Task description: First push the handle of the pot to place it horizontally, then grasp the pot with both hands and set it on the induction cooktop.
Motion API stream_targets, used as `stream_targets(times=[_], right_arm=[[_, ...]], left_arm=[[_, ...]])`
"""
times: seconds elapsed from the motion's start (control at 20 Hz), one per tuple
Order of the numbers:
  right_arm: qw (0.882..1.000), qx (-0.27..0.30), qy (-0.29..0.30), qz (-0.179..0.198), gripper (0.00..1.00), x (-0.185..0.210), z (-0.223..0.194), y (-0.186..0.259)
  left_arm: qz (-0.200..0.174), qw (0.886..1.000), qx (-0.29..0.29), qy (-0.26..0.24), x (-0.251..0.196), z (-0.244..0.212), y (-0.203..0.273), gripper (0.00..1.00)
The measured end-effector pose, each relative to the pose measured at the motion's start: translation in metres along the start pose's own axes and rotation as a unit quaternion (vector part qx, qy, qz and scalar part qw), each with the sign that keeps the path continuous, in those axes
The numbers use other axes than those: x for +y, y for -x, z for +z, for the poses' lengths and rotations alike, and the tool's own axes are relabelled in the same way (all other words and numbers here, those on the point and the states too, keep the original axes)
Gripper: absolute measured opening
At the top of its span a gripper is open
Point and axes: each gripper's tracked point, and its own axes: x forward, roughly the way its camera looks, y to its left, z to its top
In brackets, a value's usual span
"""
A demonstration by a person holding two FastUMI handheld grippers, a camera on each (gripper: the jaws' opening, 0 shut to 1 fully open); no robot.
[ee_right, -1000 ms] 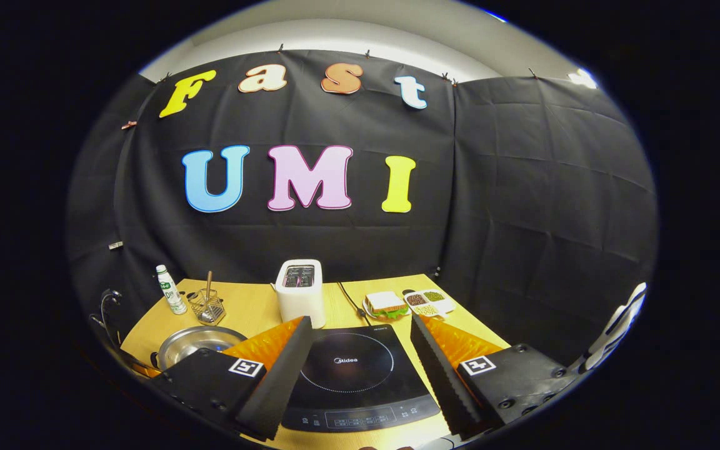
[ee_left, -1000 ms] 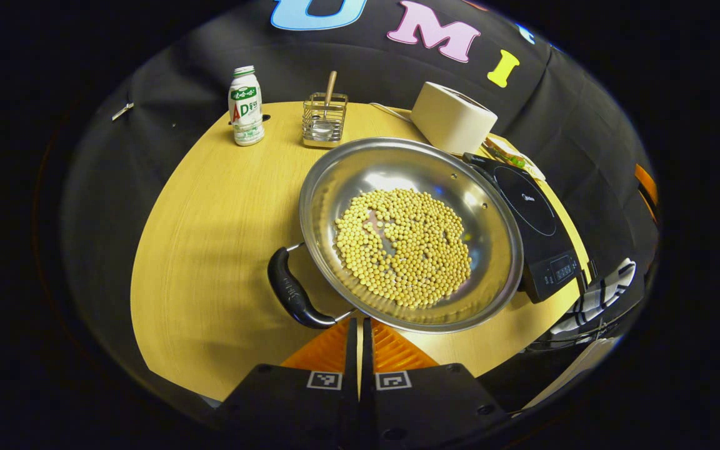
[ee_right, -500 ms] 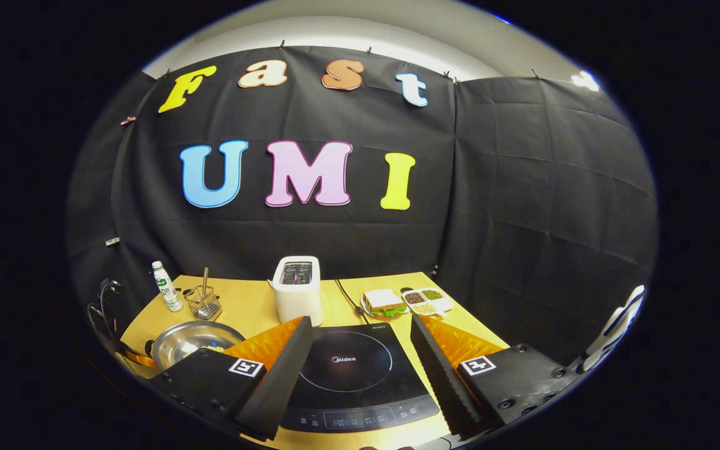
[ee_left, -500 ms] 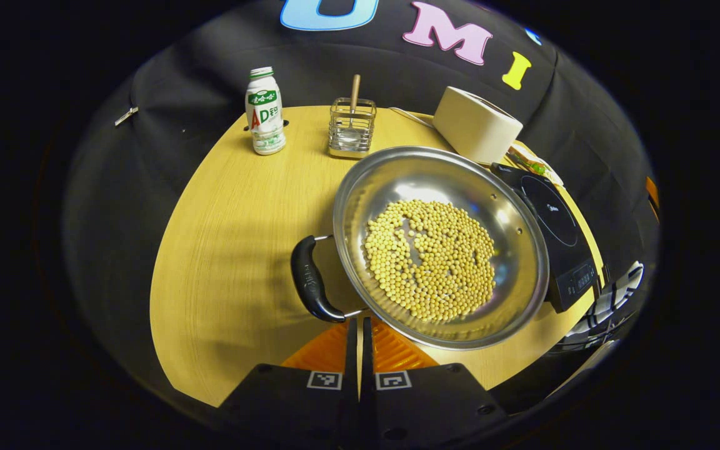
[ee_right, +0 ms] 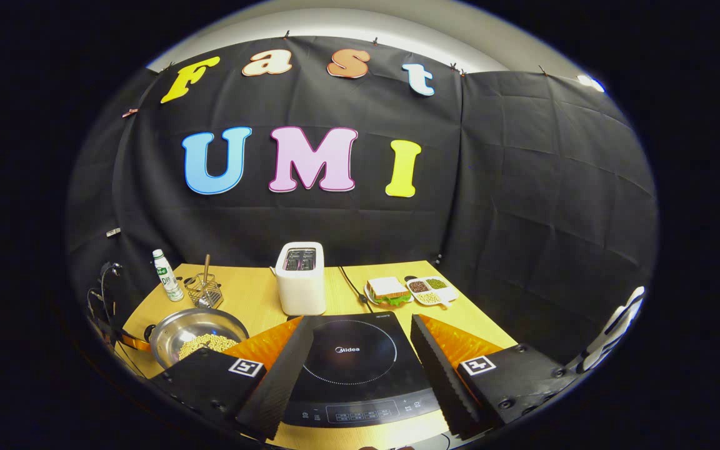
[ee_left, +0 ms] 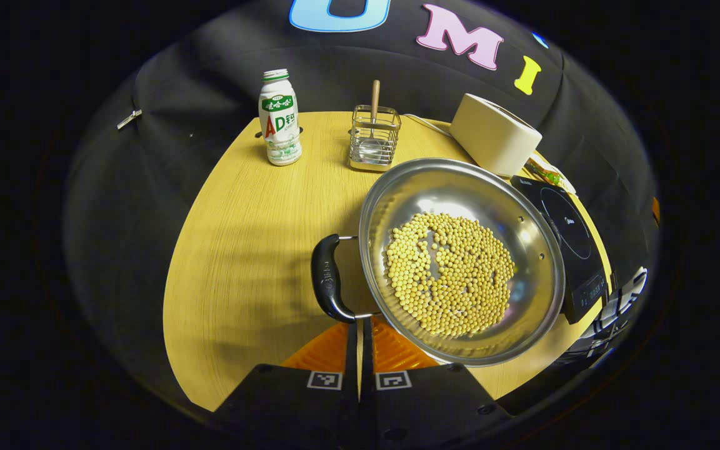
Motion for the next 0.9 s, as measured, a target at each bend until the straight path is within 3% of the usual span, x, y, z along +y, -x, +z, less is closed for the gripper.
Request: stream_targets(times=[0.25, 0.5, 0.6, 0.8, 0.9], right_arm=[[0.999, 0.017, -0.014, 0.036, 0.98, 0.029, -0.009, -0.012], [0.988, 0.085, -0.045, 0.119, 0.98, 0.089, -0.046, -0.03], [0.979, 0.128, -0.041, 0.156, 0.99, 0.115, -0.068, -0.039], [0.963, 0.182, -0.018, 0.199, 0.99, 0.153, -0.103, -0.054], [0.956, 0.201, -0.014, 0.212, 0.99, 0.169, -0.117, -0.062]], left_arm=[[0.015, 1.0, -0.023, 0.014, 0.011, 0.003, 0.024, 0.05], [0.014, 0.992, -0.104, 0.064, 0.024, 0.041, 0.061, 0.09], [0.015, 0.989, -0.128, 0.075, 0.028, 0.052, 0.065, 0.21], [0.014, 0.986, -0.14, 0.09, 0.027, 0.058, 0.06, 0.96], [0.009, 0.983, -0.151, 0.103, 0.024, 0.06, 0.056, 0.95]])
